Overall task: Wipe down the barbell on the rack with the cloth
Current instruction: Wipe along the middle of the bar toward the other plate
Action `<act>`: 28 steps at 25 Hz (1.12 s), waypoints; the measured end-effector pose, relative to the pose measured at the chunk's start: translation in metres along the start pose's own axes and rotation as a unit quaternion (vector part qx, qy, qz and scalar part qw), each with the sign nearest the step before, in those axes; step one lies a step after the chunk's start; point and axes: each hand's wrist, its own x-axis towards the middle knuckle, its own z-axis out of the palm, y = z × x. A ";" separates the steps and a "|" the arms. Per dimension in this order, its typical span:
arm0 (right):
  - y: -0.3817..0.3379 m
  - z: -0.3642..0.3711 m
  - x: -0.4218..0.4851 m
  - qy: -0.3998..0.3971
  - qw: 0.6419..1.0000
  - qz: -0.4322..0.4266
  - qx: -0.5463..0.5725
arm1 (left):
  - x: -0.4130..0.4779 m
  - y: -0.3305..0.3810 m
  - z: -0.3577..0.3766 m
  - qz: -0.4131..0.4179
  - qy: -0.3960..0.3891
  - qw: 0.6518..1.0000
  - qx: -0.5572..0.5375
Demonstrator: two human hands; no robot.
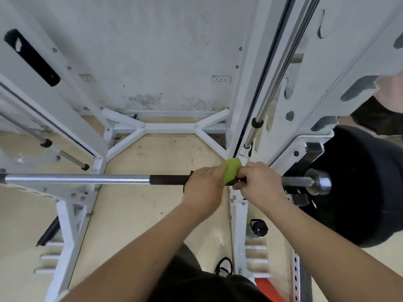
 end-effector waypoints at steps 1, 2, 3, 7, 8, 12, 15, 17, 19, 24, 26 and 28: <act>0.000 0.002 -0.001 0.008 1.000 -0.004 -0.002 | -0.009 -0.018 -0.007 -0.008 -0.005 1.000 -0.005; -0.001 0.004 -0.002 0.013 1.000 -0.008 -0.008 | -0.017 -0.037 -0.016 -0.028 -0.005 1.000 -0.008; -0.001 0.005 -0.003 0.012 1.000 -0.011 -0.015 | -0.024 -0.056 -0.023 -0.065 -0.005 0.998 -0.009; 0.000 0.006 -0.004 0.007 0.999 -0.035 -0.029 | -0.012 -0.046 -0.016 -0.284 0.091 0.953 -0.057; 0.000 0.007 -0.004 0.013 0.999 -0.037 -0.032 | -0.009 -0.023 -0.003 -0.274 0.130 0.951 -0.065; -0.005 0.006 -0.006 0.025 0.999 -0.019 -0.038 | -0.022 -0.003 0.033 -0.023 0.158 0.986 -0.043; -0.007 0.004 -0.006 0.022 0.998 -0.017 -0.050 | -0.029 -0.067 0.008 -0.005 0.112 0.993 0.030; -0.009 0.004 -0.007 0.020 0.998 -0.019 -0.050 | -0.039 -0.077 0.001 -0.127 0.147 0.981 -0.006; -0.010 0.002 -0.007 0.021 0.998 -0.022 -0.054 | -0.042 -0.047 0.013 -0.187 0.201 0.961 -0.046; -0.009 0.002 -0.007 0.026 0.998 -0.022 -0.055 | -0.075 0.007 0.035 -0.119 0.168 0.968 -0.145; -0.008 0.004 -0.007 0.029 0.998 -0.021 -0.053 | -0.098 0.004 0.041 -0.243 0.118 0.899 -0.344; -0.009 0.005 -0.007 0.030 0.998 -0.022 -0.054 | -0.106 -0.009 0.046 -0.429 0.099 0.676 -0.591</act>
